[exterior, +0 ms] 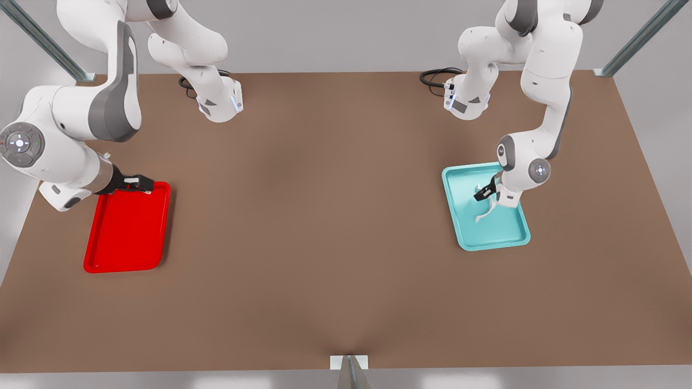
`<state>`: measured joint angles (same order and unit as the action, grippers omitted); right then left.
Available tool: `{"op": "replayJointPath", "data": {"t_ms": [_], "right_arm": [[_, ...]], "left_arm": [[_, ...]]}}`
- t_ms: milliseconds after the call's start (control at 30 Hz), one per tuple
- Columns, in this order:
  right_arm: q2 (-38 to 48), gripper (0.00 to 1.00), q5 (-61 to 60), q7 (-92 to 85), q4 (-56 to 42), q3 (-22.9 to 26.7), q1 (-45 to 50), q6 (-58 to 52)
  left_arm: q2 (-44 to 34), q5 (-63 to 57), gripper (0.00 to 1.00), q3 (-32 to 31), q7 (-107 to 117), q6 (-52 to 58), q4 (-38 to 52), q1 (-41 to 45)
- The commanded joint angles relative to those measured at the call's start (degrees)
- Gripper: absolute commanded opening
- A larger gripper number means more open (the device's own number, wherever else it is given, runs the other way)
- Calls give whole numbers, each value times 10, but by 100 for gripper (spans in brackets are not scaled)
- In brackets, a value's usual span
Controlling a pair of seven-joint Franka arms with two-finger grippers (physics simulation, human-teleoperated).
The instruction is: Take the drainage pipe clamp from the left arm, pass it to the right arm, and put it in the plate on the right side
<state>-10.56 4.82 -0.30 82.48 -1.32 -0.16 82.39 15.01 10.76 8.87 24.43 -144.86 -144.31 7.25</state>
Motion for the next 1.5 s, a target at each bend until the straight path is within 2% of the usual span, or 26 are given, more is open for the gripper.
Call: {"op": "replayJointPath", "data": {"t_ms": [0,100,200,300,733,767,800,833,1400,1433,1467], "right_arm": [[0,100,4,0,0,0,-2,0],[0,100,4,0,0,0,-1,0],[-5,100,5,1,-2,0,1,0],[-6,100,5,0,-2,0,0,0],[-7,100,5,0,-1,0,1,0],[-8,100,5,0,-1,0,1,0],[-13,100,5,0,-1,0,2,0],[-14,100,5,0,-2,0,2,0],[-15,100,5,0,-1,-1,4,0],[-15,100,5,0,-1,-1,4,0],[-16,100,5,0,-1,-1,4,0]], "left_arm": [[-2,2,100,0,86,-63,-7,0],[-37,2,100,0,84,-89,-33,3],[-38,2,100,0,84,-192,-72,7],[-38,2,100,0,84,-234,-84,6],[-34,2,100,-1,85,-197,-113,11],[-33,3,95,-1,87,-197,-113,11],[-33,3,75,-1,88,-197,-113,12],[-32,2,68,-1,88,-197,-113,11],[-36,2,68,-1,88,-193,-105,11],[-36,3,62,-1,88,-193,-105,11],[-36,3,62,-1,88,-193,-104,10]]}}
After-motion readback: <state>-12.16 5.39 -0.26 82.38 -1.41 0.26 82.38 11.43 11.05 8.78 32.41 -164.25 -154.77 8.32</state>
